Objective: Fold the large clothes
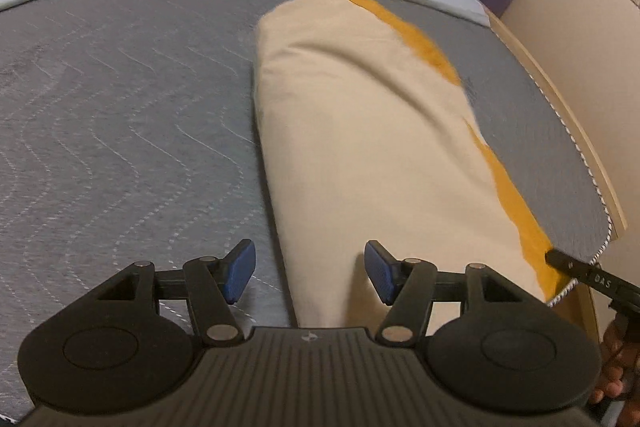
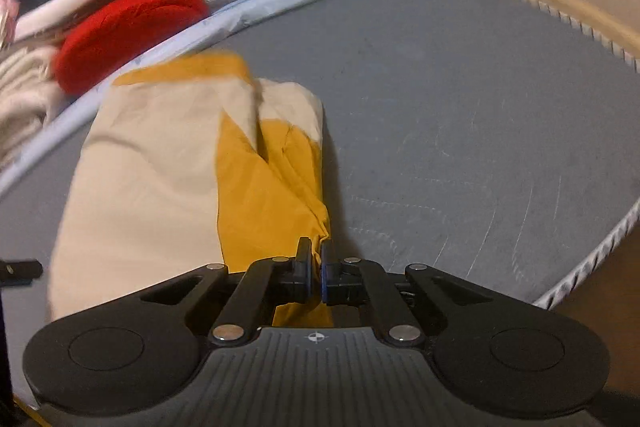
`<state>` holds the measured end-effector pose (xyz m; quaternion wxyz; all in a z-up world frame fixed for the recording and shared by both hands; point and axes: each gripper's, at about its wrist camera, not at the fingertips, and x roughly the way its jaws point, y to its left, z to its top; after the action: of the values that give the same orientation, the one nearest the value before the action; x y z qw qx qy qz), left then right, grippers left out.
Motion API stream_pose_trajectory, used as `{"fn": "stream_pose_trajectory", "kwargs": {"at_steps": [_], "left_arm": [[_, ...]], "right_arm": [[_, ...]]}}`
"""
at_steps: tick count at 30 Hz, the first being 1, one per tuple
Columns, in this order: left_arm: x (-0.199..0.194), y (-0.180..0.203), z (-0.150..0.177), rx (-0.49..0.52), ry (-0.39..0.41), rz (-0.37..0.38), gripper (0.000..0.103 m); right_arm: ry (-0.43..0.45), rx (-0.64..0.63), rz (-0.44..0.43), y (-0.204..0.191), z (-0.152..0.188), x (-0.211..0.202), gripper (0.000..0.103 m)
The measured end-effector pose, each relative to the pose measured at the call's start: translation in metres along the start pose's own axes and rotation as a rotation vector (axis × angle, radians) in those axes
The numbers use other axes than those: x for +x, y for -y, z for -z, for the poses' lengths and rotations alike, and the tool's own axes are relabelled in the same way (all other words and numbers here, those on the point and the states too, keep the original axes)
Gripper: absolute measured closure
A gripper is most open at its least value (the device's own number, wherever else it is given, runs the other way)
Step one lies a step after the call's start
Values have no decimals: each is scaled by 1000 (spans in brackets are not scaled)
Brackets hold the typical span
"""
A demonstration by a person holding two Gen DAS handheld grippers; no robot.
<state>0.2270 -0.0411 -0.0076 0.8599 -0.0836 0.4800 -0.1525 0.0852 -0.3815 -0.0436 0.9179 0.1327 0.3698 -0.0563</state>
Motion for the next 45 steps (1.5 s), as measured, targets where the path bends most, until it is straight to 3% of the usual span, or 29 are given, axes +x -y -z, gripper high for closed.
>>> {"fn": "stream_pose_trajectory", "kwargs": {"at_steps": [4,8,14,18,20,23,25,27,28,31,34,35,37,41,45], "left_arm": [[12,10,8,38,-62,57,37],[47,17,29,128,-198,-19,33],[23,22,25,169,-156,39,34],[46,25,43,229,-271,-23,30],[42,30,43,257,-264,-24,30],[29,35,38,283,-226,-14,30],[17,33,29,264,-165,-12,31],[11,27,22,232,-113,-12,31],[8,24,17,213,-85,-17,31],[1,20,4,169,-24,-21,31],[3,23,-5,153,3,-14,31],[6,26,-7,152,5,-16,31],[14,31,-15,158,5,-20,34],[27,39,-17,163,7,-36,39],[46,45,-22,171,14,-49,40]], "right_arm": [[0,-26,-27,-5,2,-1,100],[-133,0,19,0,11,17,100],[-173,-7,42,-4,9,28,100],[-220,-26,60,-6,8,34,100],[-215,-58,79,-11,10,35,100],[-157,-126,133,-21,7,31,95],[-84,-178,246,-23,5,22,94],[44,-206,358,-24,-1,6,93],[150,-205,379,-24,-7,-8,90],[359,-198,282,-28,-24,-37,87],[474,-222,137,-37,-38,-48,71],[512,-247,113,-42,-42,-48,64],[571,-310,89,-54,-49,-41,61],[558,-370,2,-70,-67,-11,56],[391,-272,-88,-68,-89,42,49]]}}
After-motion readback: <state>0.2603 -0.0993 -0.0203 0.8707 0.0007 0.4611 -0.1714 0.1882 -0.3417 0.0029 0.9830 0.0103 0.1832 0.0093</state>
